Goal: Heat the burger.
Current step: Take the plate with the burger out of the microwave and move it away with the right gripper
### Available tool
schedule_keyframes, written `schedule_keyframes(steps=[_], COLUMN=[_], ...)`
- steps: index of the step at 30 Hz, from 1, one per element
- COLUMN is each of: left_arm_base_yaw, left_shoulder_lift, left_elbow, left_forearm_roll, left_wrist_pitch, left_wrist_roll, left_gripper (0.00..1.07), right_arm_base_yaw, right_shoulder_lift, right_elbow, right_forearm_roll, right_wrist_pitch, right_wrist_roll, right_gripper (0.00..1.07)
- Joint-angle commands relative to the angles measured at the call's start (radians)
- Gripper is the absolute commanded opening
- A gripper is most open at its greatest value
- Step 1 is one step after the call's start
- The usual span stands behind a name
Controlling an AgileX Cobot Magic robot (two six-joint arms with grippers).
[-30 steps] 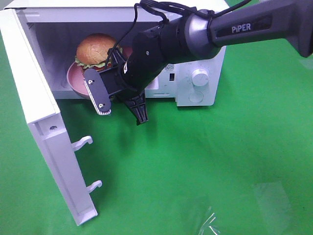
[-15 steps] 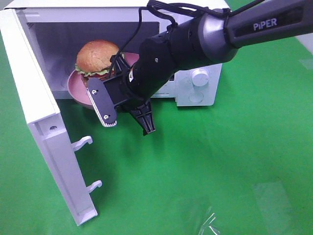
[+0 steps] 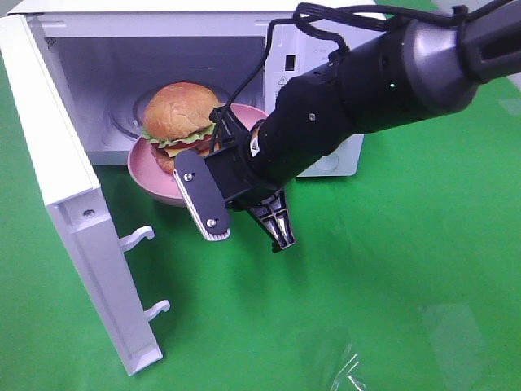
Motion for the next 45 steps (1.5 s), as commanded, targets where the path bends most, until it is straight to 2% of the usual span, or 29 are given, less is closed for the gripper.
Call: schedule_keyframes(steps=[1,3,5,9,31,41,45], left_arm_base_yaw=[0.002,0.002,0.002,0.002,0.002,0.002,0.002], left_shoulder_lift=[-0.006,-0.006,-0.006,-0.006,-0.006,-0.006,-0.006], left_elbow=[0.005,0.005,0.005,0.005,0.005,0.005,0.005], left_forearm_roll=[0.002,0.002,0.002,0.002,0.002,0.002,0.002], left_wrist_pitch=[-0.002,-0.002,-0.002,-0.002,-0.002,-0.002,-0.002], left_wrist_roll=[0.001,0.001,0.001,0.001,0.001,0.001,0.001], left_gripper=[0.91,0.91,0.91,0.91,0.91,0.91,0.91], right_arm_base_yaw=[-0.001,-0.001,-0.001,-0.001,-0.001,-0.001,-0.001], right_shoulder_lift=[-0.057,-0.073,-0.132,-0.181,-0.5,-0.596,-0.652], right_elbow=[0.032,0.053,0.135,0.204,0.542,0.607,0.643], right_forearm_roll=[0.003,0.003,0.003,0.002,-0.001,-0.003,-0.051], right_wrist_pitch=[-0.083,-0.095,-0.128,-0.144,-0.168,-0.156,-0.124], right_wrist_roll=[-0.006,-0.006,-0.006,-0.006,0.024,0.065,0.123], right_gripper=[0.0,0.0,0.0,0.0,0.0,0.0,0.0])
